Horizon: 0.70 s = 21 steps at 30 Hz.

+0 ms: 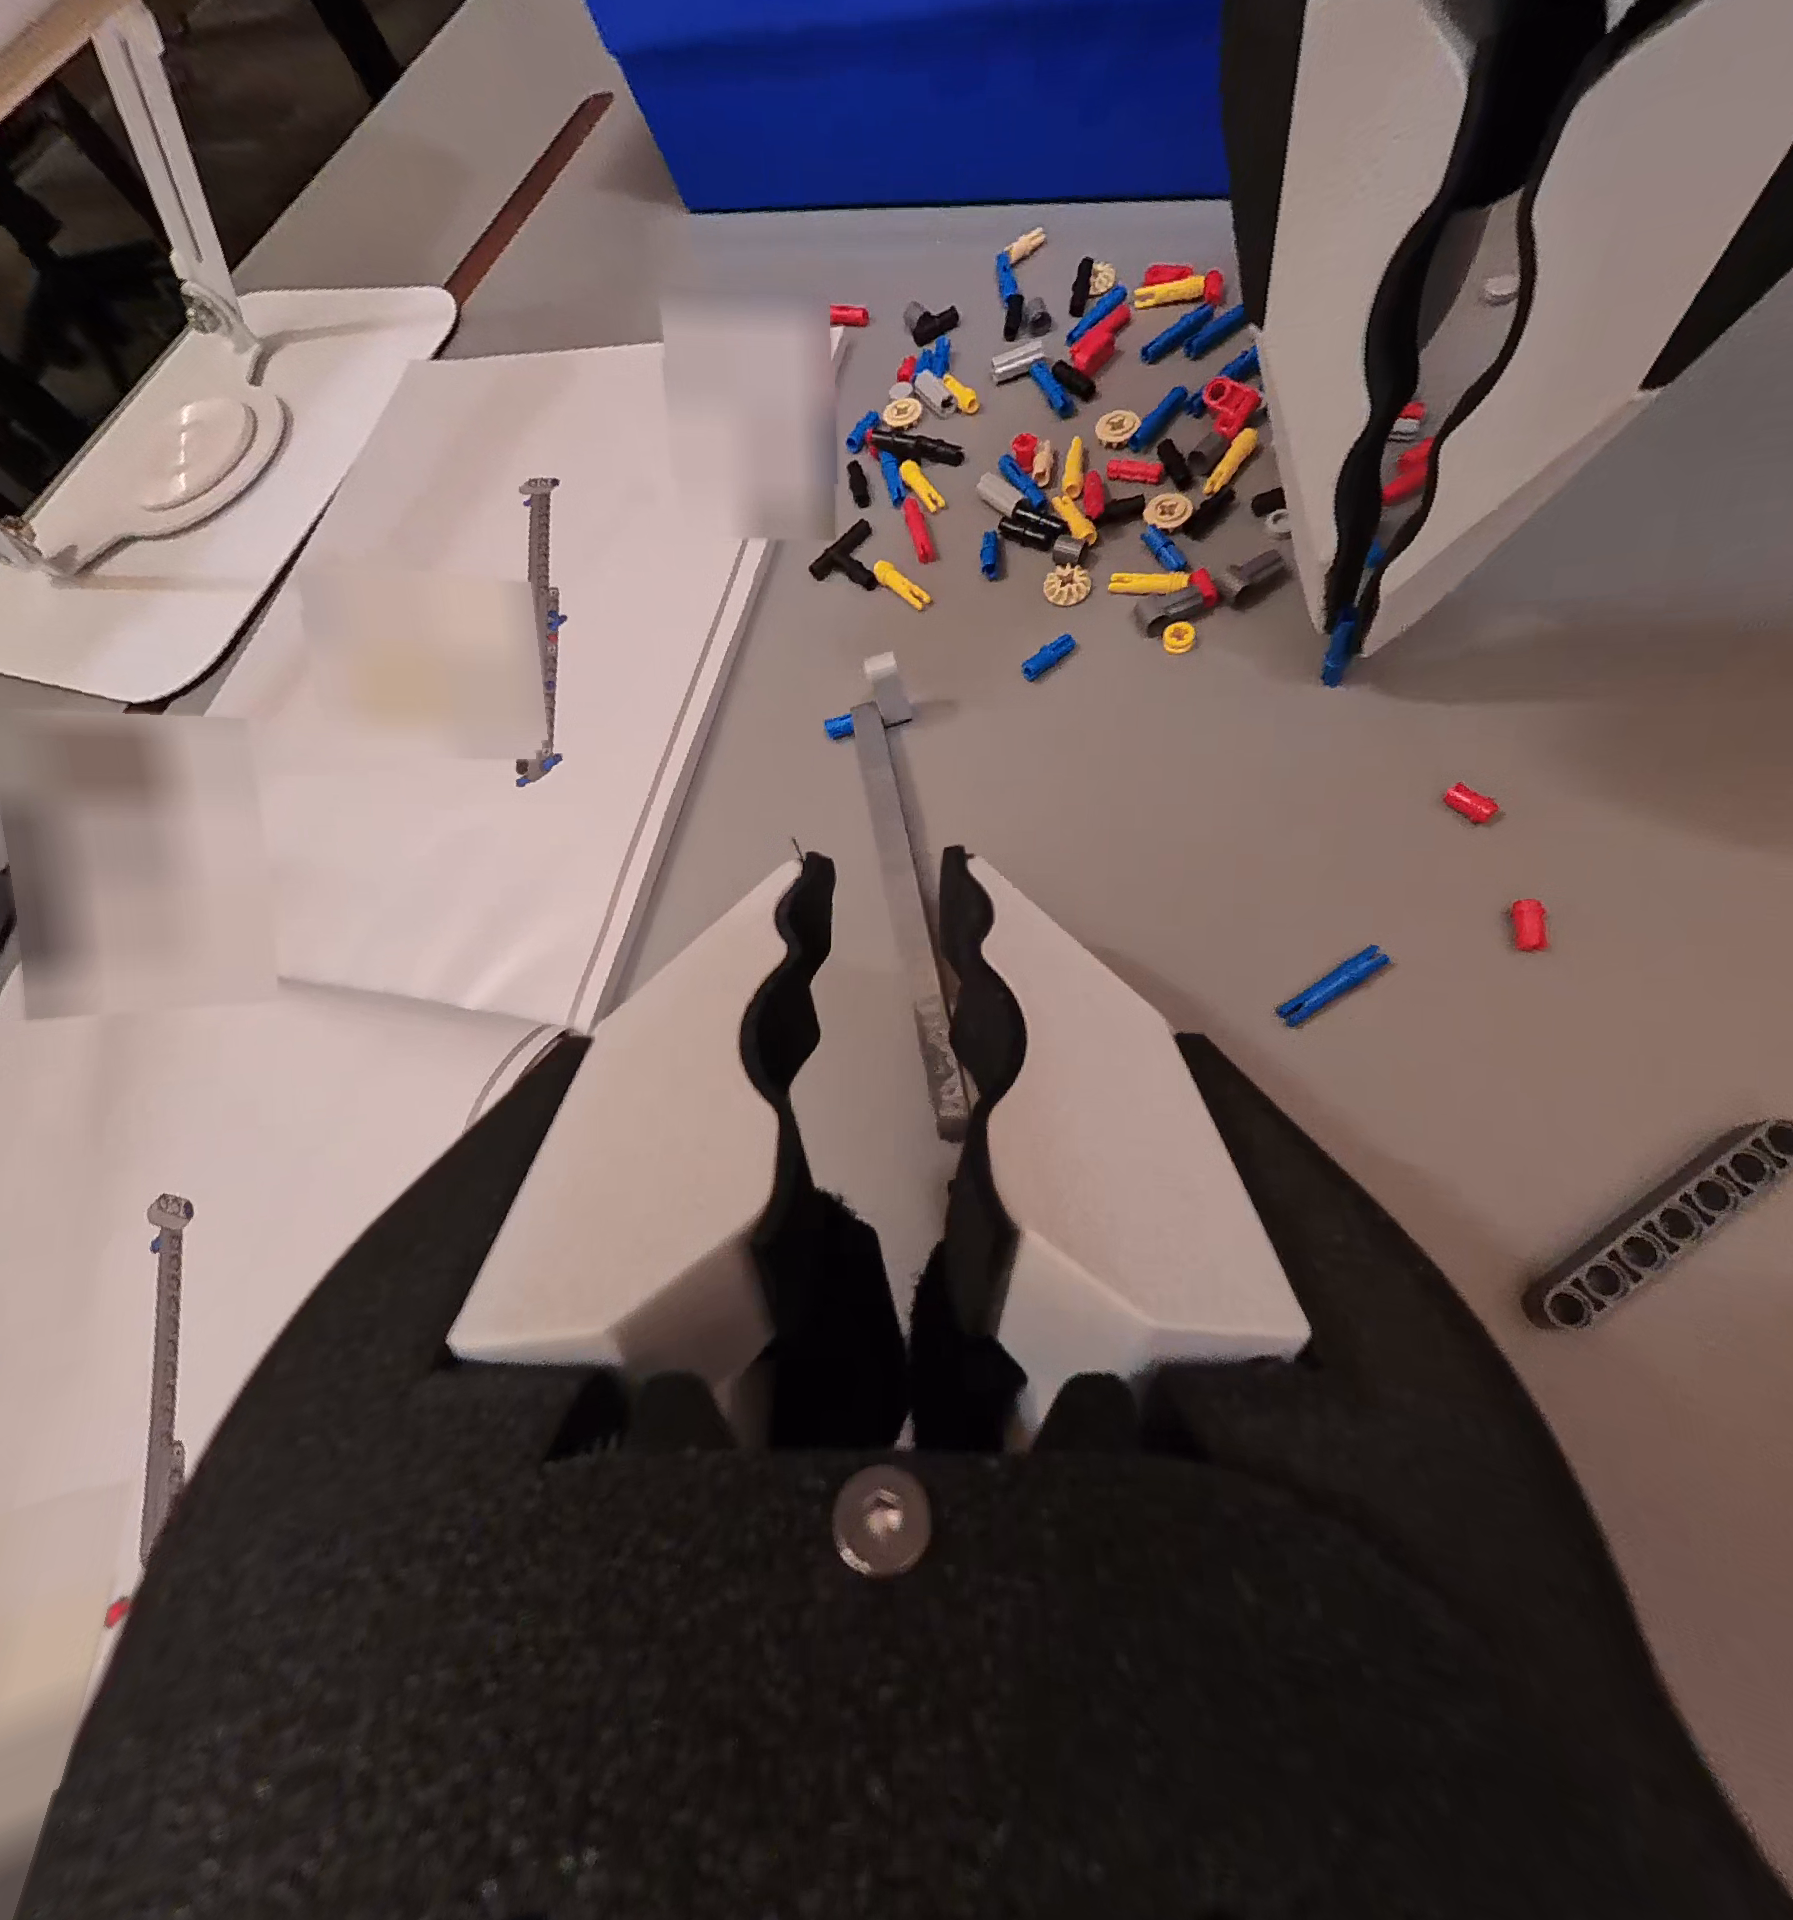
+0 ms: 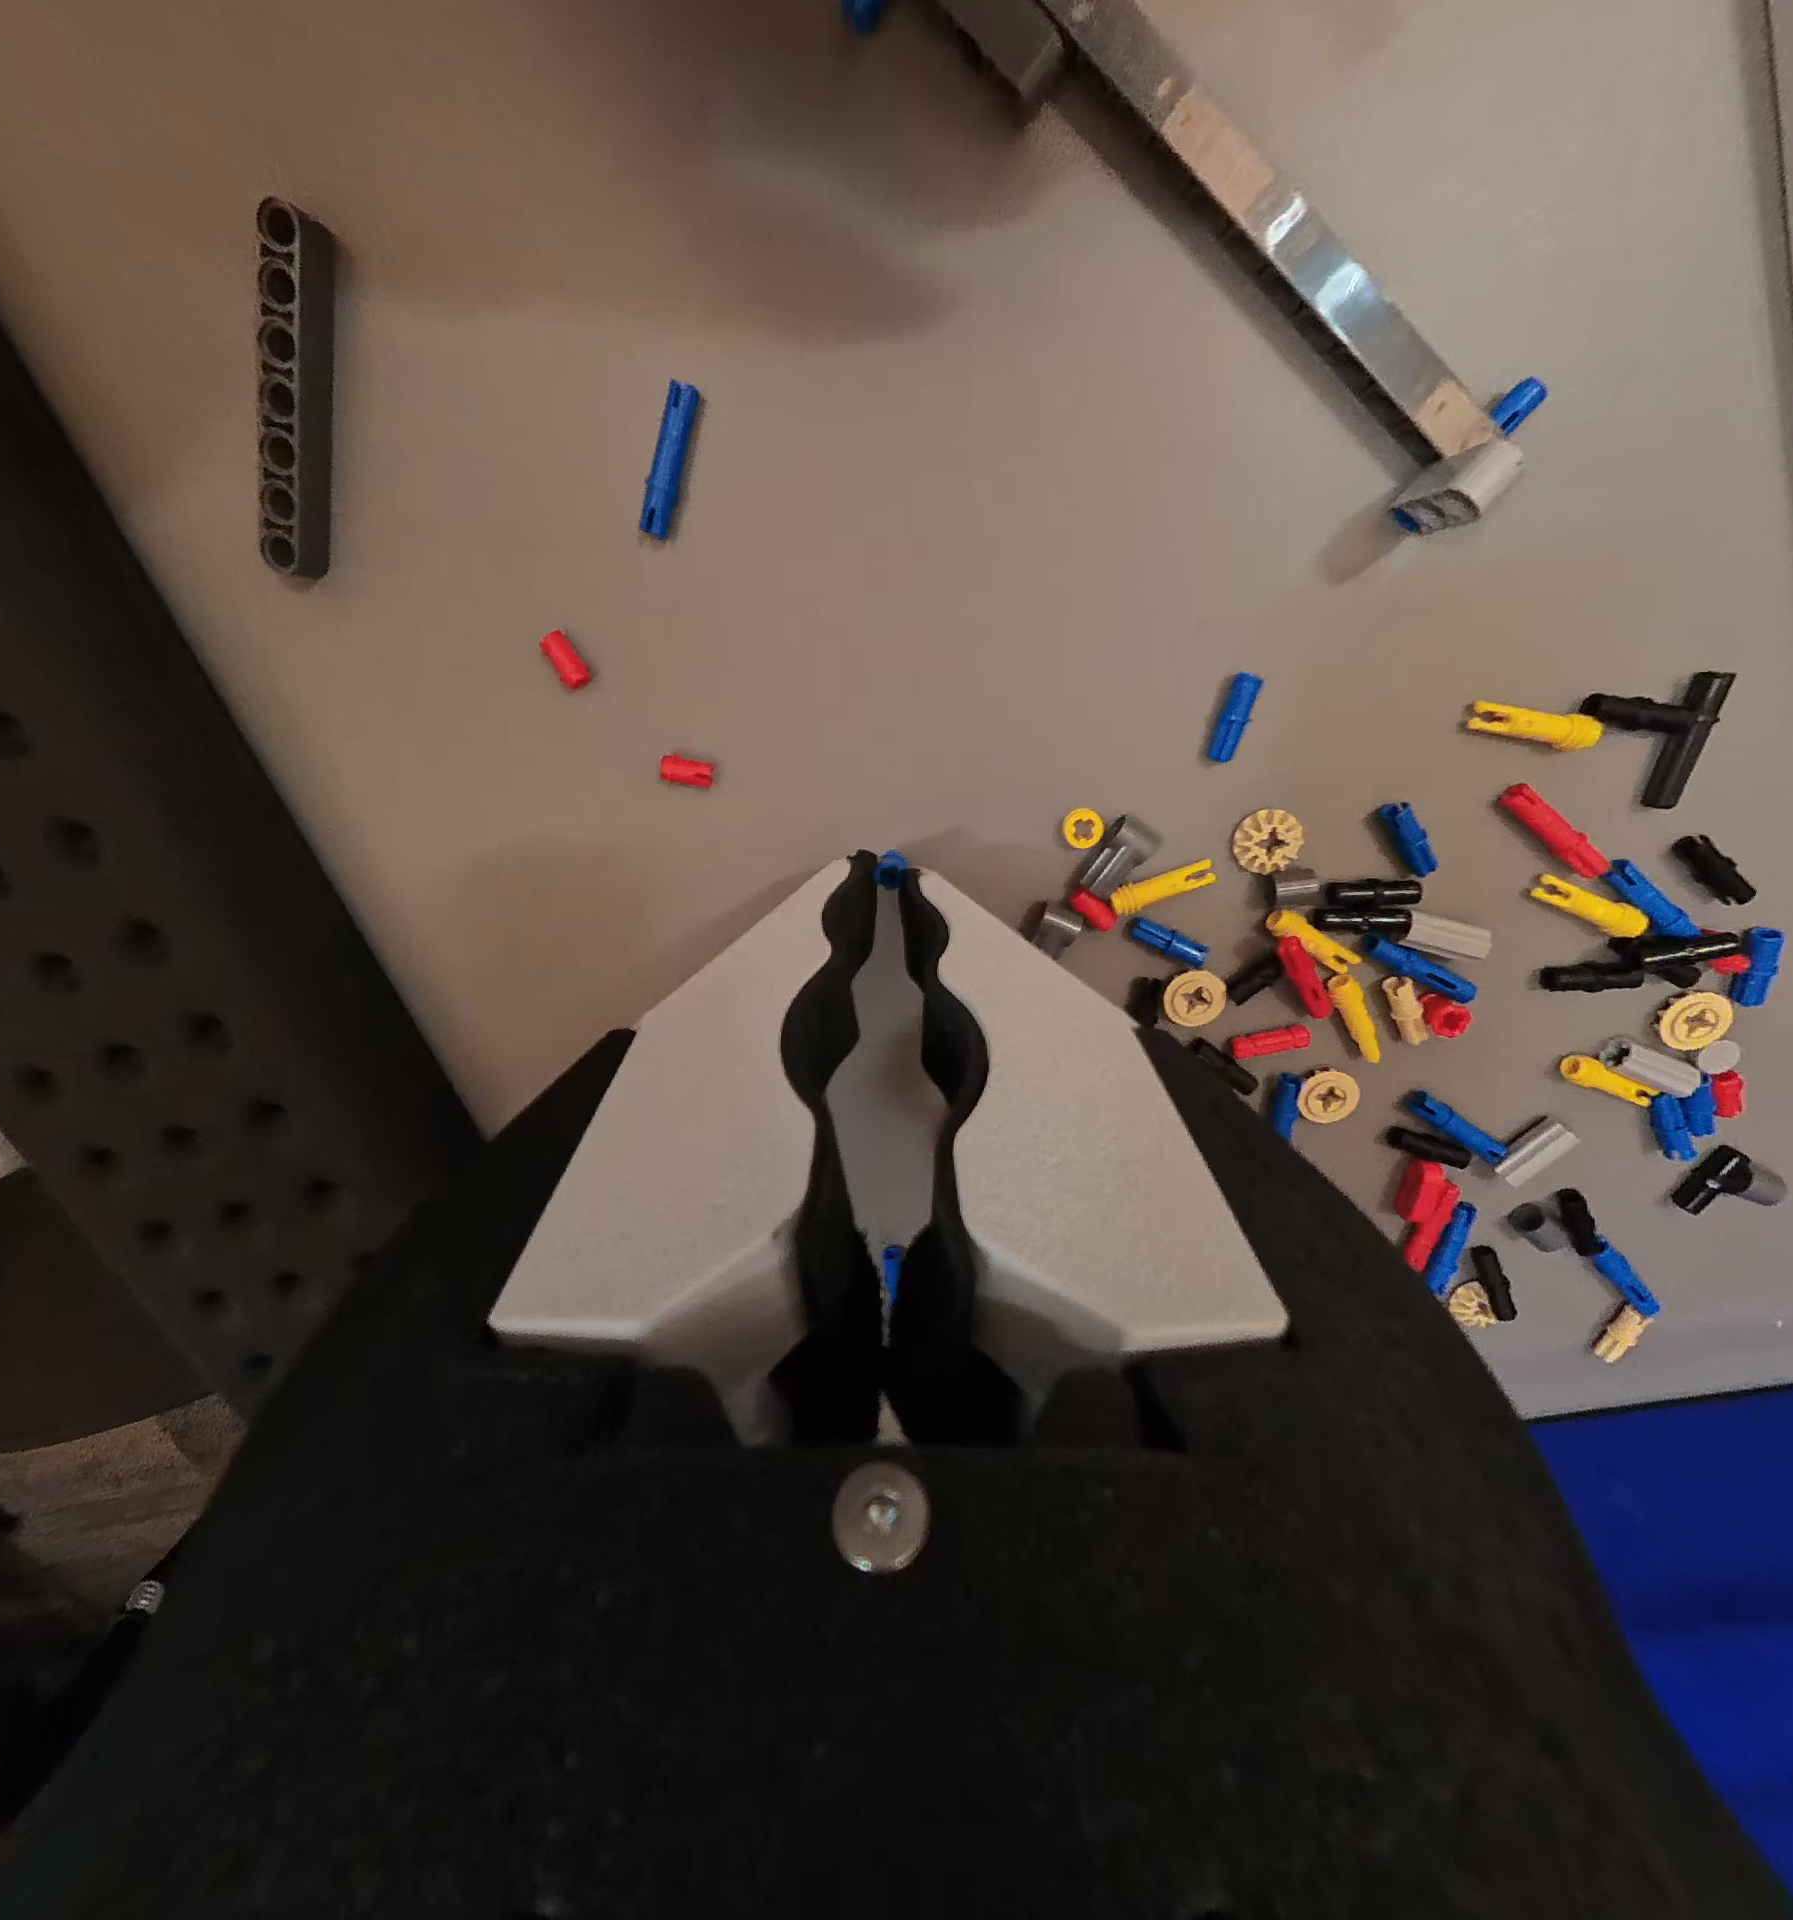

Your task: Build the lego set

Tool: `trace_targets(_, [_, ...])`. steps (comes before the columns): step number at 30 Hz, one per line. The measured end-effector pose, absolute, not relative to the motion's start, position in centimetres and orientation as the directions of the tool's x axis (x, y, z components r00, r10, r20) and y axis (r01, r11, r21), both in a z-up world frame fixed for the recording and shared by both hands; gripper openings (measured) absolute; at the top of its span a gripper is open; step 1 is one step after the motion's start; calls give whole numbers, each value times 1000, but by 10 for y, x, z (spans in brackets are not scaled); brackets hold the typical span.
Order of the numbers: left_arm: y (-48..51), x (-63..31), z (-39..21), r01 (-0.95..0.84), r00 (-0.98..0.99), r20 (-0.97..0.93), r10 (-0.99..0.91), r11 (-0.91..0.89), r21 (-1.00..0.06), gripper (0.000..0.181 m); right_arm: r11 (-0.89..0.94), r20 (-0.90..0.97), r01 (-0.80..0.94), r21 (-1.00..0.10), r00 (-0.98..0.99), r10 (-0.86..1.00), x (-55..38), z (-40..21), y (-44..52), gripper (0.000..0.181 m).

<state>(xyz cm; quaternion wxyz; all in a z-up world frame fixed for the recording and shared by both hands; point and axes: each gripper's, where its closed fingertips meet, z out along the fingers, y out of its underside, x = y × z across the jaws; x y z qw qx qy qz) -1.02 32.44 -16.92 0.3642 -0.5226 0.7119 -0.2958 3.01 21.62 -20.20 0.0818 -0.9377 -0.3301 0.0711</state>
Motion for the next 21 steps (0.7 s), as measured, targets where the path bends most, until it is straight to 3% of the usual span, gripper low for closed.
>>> trace_targets(21, [322, -10, -161, -498, -192, -245, -950, 310, -810, 18, -763, -34, 610, -214, 776, 630, 35, -205, 215, 5])
